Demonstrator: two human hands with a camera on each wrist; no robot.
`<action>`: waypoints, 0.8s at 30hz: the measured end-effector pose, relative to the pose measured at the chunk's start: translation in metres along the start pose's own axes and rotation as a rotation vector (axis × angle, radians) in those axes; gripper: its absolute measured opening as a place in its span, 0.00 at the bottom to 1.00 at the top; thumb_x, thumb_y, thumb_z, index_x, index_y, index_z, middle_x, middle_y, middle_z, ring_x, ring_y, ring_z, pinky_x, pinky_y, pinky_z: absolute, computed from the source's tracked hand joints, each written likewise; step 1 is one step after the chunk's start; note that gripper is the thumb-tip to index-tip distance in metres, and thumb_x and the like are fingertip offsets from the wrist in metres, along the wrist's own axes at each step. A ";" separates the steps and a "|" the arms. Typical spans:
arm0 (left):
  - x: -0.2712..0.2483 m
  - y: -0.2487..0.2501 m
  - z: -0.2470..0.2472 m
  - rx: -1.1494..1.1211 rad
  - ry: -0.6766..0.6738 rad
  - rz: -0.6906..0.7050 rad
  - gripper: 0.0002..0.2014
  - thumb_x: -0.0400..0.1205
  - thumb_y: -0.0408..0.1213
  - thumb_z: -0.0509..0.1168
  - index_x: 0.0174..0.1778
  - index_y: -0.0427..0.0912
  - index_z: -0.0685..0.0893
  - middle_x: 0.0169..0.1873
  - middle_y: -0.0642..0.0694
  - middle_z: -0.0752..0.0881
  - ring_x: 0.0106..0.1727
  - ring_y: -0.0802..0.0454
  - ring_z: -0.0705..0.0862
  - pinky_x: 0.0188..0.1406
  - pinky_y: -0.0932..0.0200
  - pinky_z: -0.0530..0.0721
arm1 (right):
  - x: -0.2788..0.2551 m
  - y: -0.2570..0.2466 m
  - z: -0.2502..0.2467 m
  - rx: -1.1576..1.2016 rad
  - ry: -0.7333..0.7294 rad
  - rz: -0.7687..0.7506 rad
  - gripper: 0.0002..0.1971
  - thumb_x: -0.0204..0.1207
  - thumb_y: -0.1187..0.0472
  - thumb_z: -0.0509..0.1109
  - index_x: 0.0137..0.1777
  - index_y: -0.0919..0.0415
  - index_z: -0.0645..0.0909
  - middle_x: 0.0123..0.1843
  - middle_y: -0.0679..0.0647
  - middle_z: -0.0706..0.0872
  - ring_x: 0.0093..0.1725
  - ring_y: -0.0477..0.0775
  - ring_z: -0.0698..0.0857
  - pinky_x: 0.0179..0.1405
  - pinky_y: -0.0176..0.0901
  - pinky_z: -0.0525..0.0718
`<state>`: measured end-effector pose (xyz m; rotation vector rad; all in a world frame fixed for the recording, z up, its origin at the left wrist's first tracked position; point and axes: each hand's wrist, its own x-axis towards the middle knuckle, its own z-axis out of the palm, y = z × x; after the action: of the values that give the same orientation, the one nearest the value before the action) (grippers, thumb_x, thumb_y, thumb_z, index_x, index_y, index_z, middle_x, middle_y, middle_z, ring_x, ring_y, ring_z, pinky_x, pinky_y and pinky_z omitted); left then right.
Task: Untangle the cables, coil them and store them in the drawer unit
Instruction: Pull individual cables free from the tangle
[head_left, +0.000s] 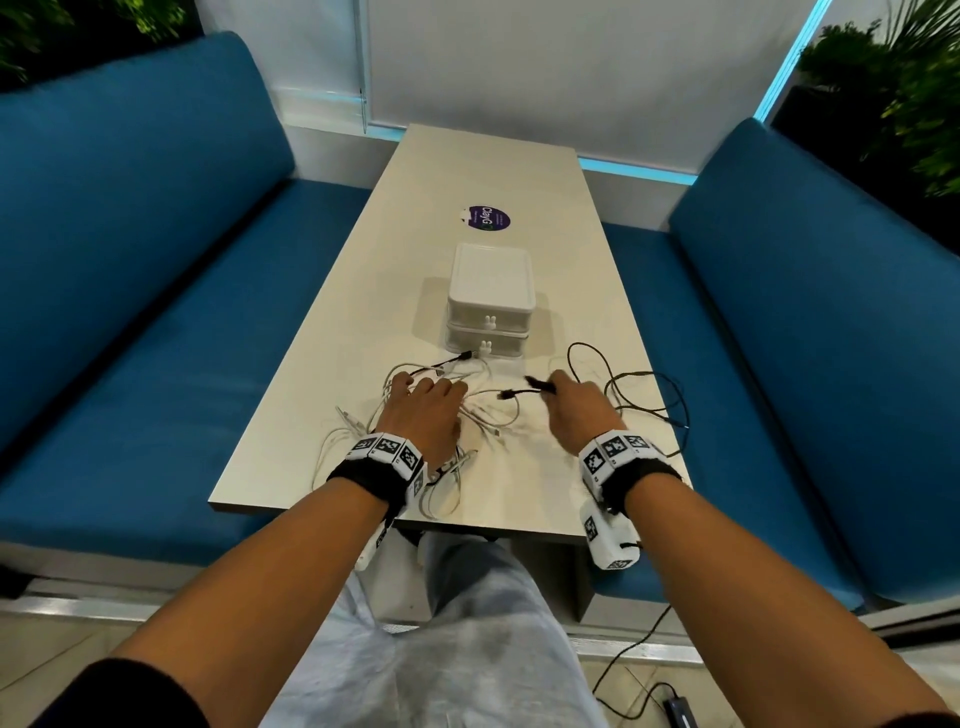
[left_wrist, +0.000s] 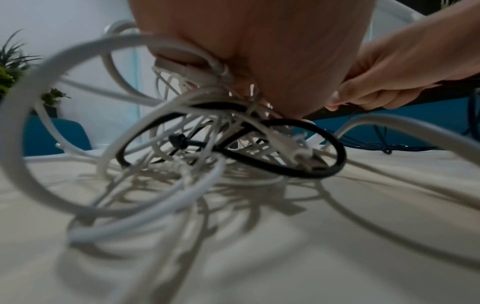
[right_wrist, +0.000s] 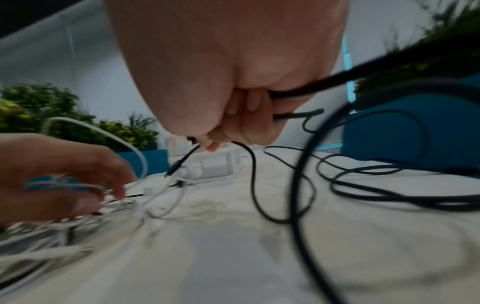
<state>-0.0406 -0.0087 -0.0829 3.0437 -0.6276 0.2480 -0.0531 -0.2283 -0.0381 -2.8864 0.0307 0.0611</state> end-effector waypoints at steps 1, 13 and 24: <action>0.000 -0.001 -0.001 -0.004 -0.011 -0.002 0.20 0.79 0.42 0.62 0.68 0.49 0.74 0.59 0.50 0.83 0.62 0.45 0.79 0.71 0.40 0.59 | -0.001 0.009 -0.003 -0.041 0.007 0.064 0.10 0.86 0.56 0.57 0.59 0.61 0.73 0.49 0.64 0.84 0.43 0.65 0.83 0.37 0.50 0.80; 0.001 0.016 -0.022 0.264 -0.118 0.200 0.20 0.79 0.49 0.67 0.67 0.50 0.78 0.68 0.46 0.77 0.73 0.39 0.70 0.71 0.38 0.61 | -0.018 0.044 -0.014 -0.188 -0.013 0.368 0.10 0.81 0.63 0.61 0.60 0.64 0.75 0.57 0.60 0.86 0.56 0.63 0.86 0.44 0.49 0.77; -0.008 0.034 -0.015 0.230 -0.151 0.252 0.16 0.81 0.38 0.61 0.63 0.51 0.83 0.64 0.48 0.81 0.69 0.41 0.72 0.69 0.39 0.62 | -0.016 0.018 0.025 -0.196 -0.210 -0.027 0.24 0.84 0.58 0.55 0.80 0.52 0.64 0.64 0.63 0.82 0.59 0.65 0.84 0.54 0.54 0.84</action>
<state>-0.0632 -0.0362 -0.0692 3.2185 -1.0664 0.1013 -0.0705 -0.2390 -0.0661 -3.0570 -0.0555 0.3814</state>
